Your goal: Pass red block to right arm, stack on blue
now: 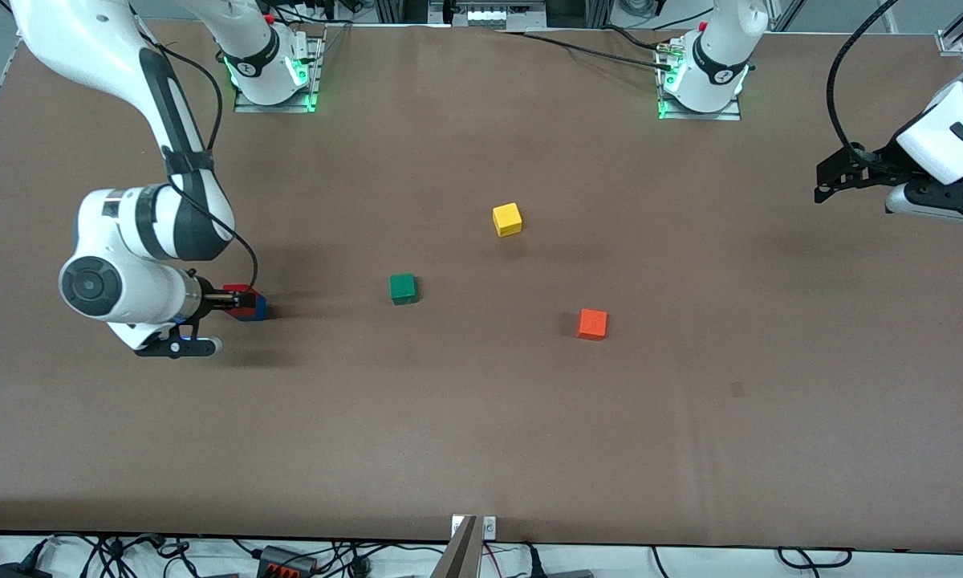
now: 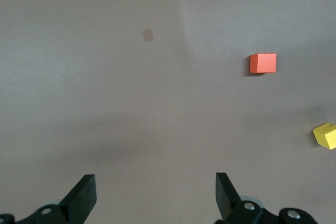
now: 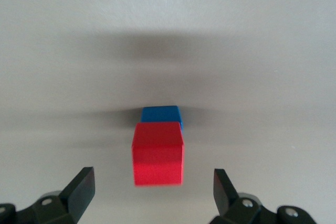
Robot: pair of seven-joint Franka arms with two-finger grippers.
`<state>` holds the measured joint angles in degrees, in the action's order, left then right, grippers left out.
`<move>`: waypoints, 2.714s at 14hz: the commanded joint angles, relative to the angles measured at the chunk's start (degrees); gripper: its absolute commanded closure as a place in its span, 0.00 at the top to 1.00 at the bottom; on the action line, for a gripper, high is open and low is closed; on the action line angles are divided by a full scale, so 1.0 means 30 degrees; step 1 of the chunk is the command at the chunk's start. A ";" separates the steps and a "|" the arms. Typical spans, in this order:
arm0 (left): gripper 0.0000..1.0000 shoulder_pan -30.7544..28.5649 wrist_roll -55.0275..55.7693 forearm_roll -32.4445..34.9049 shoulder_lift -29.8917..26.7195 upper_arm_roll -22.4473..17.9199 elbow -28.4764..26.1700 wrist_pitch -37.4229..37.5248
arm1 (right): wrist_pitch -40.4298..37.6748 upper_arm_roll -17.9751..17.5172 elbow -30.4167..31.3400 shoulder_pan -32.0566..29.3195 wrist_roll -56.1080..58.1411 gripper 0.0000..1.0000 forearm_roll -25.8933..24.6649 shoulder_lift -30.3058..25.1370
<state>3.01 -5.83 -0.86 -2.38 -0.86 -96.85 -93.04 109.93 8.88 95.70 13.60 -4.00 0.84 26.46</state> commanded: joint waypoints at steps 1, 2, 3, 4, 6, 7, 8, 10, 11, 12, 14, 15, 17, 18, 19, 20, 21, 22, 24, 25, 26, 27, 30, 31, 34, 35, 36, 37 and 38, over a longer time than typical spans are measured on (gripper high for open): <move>1.00 0.0081 0.0187 -0.0184 0.0060 -0.0065 0.0408 0.0457 | -0.1833 -0.0031 -0.0810 -0.0108 -0.0221 1.00 -0.0077 -0.1725; 1.00 0.0081 0.0187 -0.0184 0.0060 -0.0065 0.0437 0.0602 | -0.2564 -0.0002 -0.1308 -0.0138 -0.0163 1.00 -0.0077 -0.2020; 1.00 0.0081 0.0187 -0.0184 0.0060 -0.0065 0.0437 0.0633 | -0.3297 0.0172 -0.2067 -0.0196 -0.0104 1.00 -0.0106 -0.2342; 1.00 0.0081 0.0187 -0.0184 0.0060 -0.0065 0.0408 0.0662 | -0.4116 0.0319 -0.2800 -0.0226 -0.0046 1.00 -0.0077 -0.2548; 1.00 0.0110 0.0187 -0.0154 0.0060 -0.0035 0.0437 0.0663 | -0.5262 0.0583 -0.4061 -0.0255 0.0130 1.00 -0.0048 -0.2813; 1.00 0.0139 0.0187 -0.0125 0.0060 -0.0035 0.0437 0.0662 | -0.5731 0.0584 -0.4705 -0.0226 0.0131 1.00 -0.0076 -0.2814; 1.00 0.0139 0.0187 -0.0125 0.0031 -0.0035 0.0437 0.0691 | -0.5997 0.0642 -0.5321 -0.0255 0.0160 1.00 -0.0164 -0.2814; 1.00 0.0168 0.0187 -0.0125 0.0060 -0.0035 0.0437 0.0692 | -0.6058 0.1167 -0.6145 -0.0575 0.0189 1.00 0.0039 -0.2814; 1.00 0.0169 0.0187 -0.0125 0.0060 -0.0035 0.0437 0.0692 | -0.6058 0.1257 -0.6321 -0.0867 0.0334 1.00 0.0244 -0.2814; 1.00 0.0169 0.0187 -0.0125 0.0060 -0.0035 0.0437 0.0692 | -0.6087 0.1258 -0.6526 -0.1218 0.0539 1.00 0.0594 -0.2843; 1.00 0.0169 0.0187 -0.0125 0.0031 -0.0035 0.0437 0.0692 | -0.6263 0.1113 -0.6674 -0.1979 0.0774 1.00 0.0948 -0.3279; 1.00 0.0169 0.0187 -0.0125 0.0060 -0.0035 0.0437 0.0692 | -0.6292 0.0734 -0.6674 -0.2738 0.1123 1.00 0.0978 -0.3833; 1.00 0.0169 0.0187 -0.0125 0.0031 -0.0035 0.0437 0.0692 | -0.6321 -0.0611 -0.6441 -0.3941 0.1418 1.00 0.0833 -0.4510; 1.00 0.0169 0.0187 -0.0125 0.0060 -0.0035 0.0437 0.0692 | -0.6321 -0.1052 -0.6266 -0.4353 0.1710 1.00 0.0803 -0.4716; 1.00 0.0169 0.0187 -0.0125 0.0060 -0.0035 0.0437 0.0692 | -0.6292 -0.1491 -0.6003 -0.4821 0.2090 1.00 0.0744 -0.4979; 1.00 0.0169 0.0187 -0.0125 0.0060 -0.0035 0.0437 0.0692 | -0.6263 -0.1815 -0.5769 -0.5057 0.2152 1.00 0.0657 -0.5156; 1.00 0.0169 0.0187 -0.0125 0.0060 -0.0035 0.0437 0.0692 | -0.6292 -0.1876 -0.5621 -0.5118 0.2152 1.00 0.0482 -0.5244; 1.00 0.0198 0.0187 -0.0125 0.0060 -0.0035 0.0437 0.0692 | -0.6292 -0.1906 -0.5475 -0.5205 0.2152 1.00 0.0364 -0.5390; 1.00 0.0169 0.0187 -0.0125 0.0031 -0.0035 0.0437 0.0692 | -0.6321 -0.2198 -0.5298 -0.5469 0.2152 1.00 0.0247 -0.5654; 1.00 0.0169 0.0187 -0.0154 0.0031 -0.0035 0.0437 0.0692 | -0.6466 -0.2228 -0.5269 -0.5325 0.2094 1.00 0.0130 -0.5655; 1.00 0.0169 0.0187 -0.0154 0.0060 -0.0035 0.0437 0.0692 | -0.6874 -0.2228 -0.5181 -0.5236 0.2007 1.00 -0.0220 -0.5800; 1.00 0.0169 0.0187 -0.0154 0.0060 -0.0035 0.0437 0.0692 | -0.6878 -0.2228 -0.4716 -0.5207 0.1919 1.00 -0.0310 -0.6092; 1.00 0.0140 0.0187 -0.0154 0.0031 -0.0064 0.0437 0.0721 | -0.5828 -0.2258 -0.1969 -0.5030 0.2005 1.00 -0.0340 -0.7729; 1.00 0.0139 0.0187 -0.0154 0.0031 -0.0065 0.0437 0.0721 | -0.5359 -0.2258 -0.0914 -0.5030 0.2093 1.00 -0.0311 -0.8461; 1.00 0.0139 0.0187 -0.0154 0.0060 -0.0065 0.0437 0.0721 | -0.4855 -0.2229 0.0766 -0.5059 0.2123 1.00 -0.0340 -0.9551; 1.00 0.0139 0.0187 -0.0154 0.0031 -0.0065 0.0437 0.0721 | -0.4915 -0.2228 0.0709 -0.5060 0.2123 1.00 -0.0340 -0.9552; 1.00 0.0139 0.0187 -0.0154 0.0060 -0.0065 0.0437 0.0721 | -0.4973 -0.2228 0.0505 -0.5060 0.2181 1.00 -0.0311 -0.9436; 1.00 0.0139 0.0187 -0.0154 0.0060 -0.0065 0.0437 0.0721 | -0.4974 -0.2228 0.0358 -0.5089 0.2153 1.00 -0.0311 -0.9348; 1.00 0.0139 0.0187 -0.0154 0.0060 -0.0065 0.0437 0.0721 | -0.5003 -0.2228 0.0299 -0.5060 0.2152 1.00 -0.0311 -0.9347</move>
<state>3.28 -5.82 -0.86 -2.38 -0.83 -96.79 -92.16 94.01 2.63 95.55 -1.25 1.43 0.66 -0.58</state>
